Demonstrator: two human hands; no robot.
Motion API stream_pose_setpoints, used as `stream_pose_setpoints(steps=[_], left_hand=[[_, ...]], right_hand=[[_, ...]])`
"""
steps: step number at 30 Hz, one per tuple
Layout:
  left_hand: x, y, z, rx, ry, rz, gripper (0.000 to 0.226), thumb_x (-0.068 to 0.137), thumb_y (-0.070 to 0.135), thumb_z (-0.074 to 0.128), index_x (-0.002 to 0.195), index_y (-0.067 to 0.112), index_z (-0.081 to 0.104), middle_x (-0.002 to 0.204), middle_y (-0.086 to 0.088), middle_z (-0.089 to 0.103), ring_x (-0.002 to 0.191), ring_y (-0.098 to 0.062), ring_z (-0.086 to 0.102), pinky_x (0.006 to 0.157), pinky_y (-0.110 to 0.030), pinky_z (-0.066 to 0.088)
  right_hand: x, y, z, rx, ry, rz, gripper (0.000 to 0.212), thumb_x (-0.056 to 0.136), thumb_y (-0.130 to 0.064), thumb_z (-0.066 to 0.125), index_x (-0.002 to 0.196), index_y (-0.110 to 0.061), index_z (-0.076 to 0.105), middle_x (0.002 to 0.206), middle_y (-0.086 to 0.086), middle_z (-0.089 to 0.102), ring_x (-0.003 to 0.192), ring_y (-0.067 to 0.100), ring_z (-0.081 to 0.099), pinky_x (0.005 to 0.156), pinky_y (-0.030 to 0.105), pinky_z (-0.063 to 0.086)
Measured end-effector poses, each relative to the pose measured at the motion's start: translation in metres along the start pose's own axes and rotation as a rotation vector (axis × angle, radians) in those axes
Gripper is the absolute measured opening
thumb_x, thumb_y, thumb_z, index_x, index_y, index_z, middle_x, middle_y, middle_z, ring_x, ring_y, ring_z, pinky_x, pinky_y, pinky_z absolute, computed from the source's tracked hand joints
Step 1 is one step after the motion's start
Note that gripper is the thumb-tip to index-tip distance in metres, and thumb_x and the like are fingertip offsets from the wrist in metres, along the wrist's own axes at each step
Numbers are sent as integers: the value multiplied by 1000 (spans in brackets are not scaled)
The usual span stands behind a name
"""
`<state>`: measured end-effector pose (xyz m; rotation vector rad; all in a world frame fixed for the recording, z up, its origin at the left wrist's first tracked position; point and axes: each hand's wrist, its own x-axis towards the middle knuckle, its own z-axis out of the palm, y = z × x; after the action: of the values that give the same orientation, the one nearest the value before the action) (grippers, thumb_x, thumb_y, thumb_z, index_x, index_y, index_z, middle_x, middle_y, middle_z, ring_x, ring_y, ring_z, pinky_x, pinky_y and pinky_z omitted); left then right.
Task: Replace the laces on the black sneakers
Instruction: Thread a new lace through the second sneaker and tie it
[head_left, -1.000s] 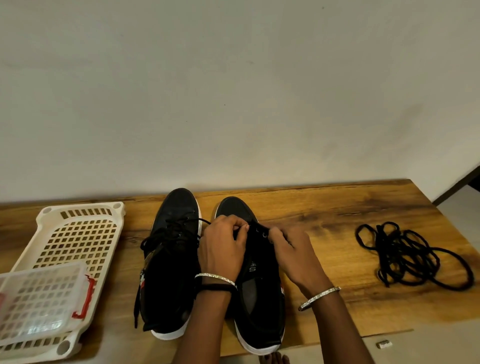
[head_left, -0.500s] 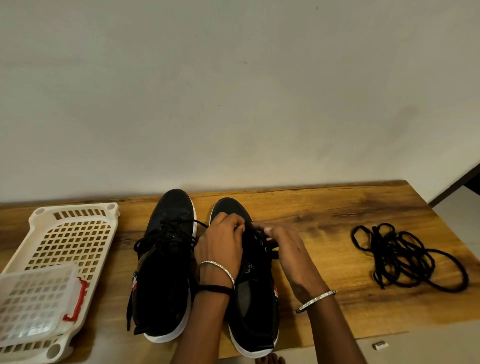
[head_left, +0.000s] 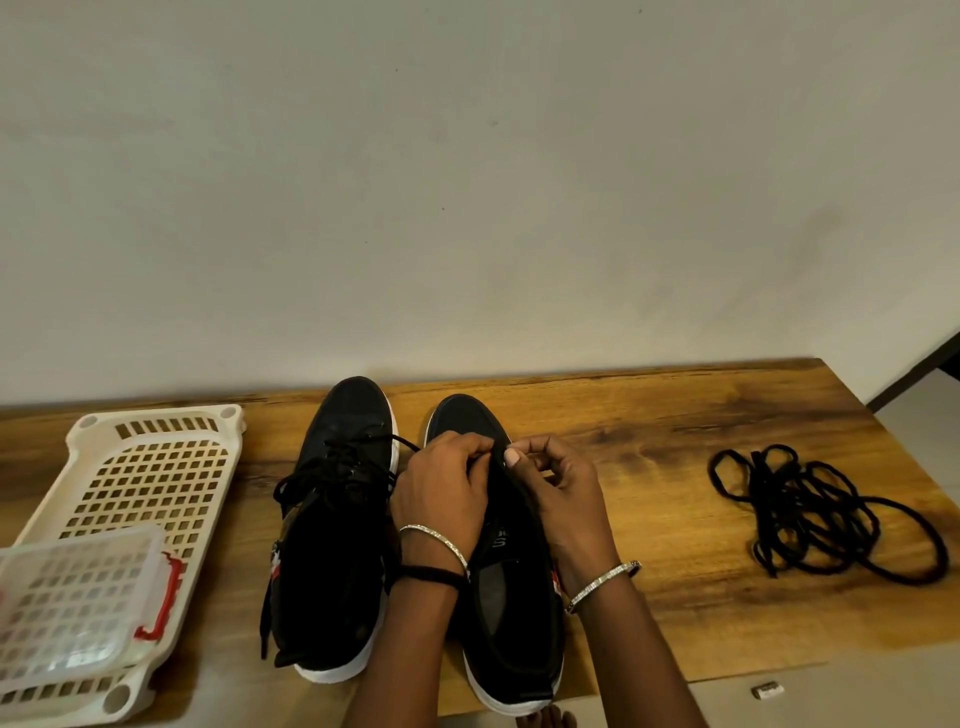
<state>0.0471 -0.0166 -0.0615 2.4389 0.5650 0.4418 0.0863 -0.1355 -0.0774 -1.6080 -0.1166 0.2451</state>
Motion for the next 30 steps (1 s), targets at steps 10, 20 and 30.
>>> stream_pose_setpoints(steps=[10,20,30], left_hand=[[4,-6,-12,-208,270,29,36,79,4,72,112,18,70,112,5,60,101,-12,54,90,-21,43],[13,-27,-51,-392,599,-45,38,83,-15,48,105,8,69,100,1,62,90,-13,61,77,-23,51],[14,-41,-63,-294,595,-72,26,87,-8,53,102,6,69,100,-6,66,85,-1,54,72,-13,45]], right_hand=[[9,-15,-16,656,127,217,17,103,-11,49,89,-17,55,90,7,72,84,21,70,81,37,52],[11,-25,-69,383,187,58,29,97,-14,57,69,-20,52,54,-6,35,42,8,27,40,22,22],[11,0,-37,-768,-92,-247,16,92,-33,70,79,-35,62,87,-14,64,89,10,58,71,32,43]])
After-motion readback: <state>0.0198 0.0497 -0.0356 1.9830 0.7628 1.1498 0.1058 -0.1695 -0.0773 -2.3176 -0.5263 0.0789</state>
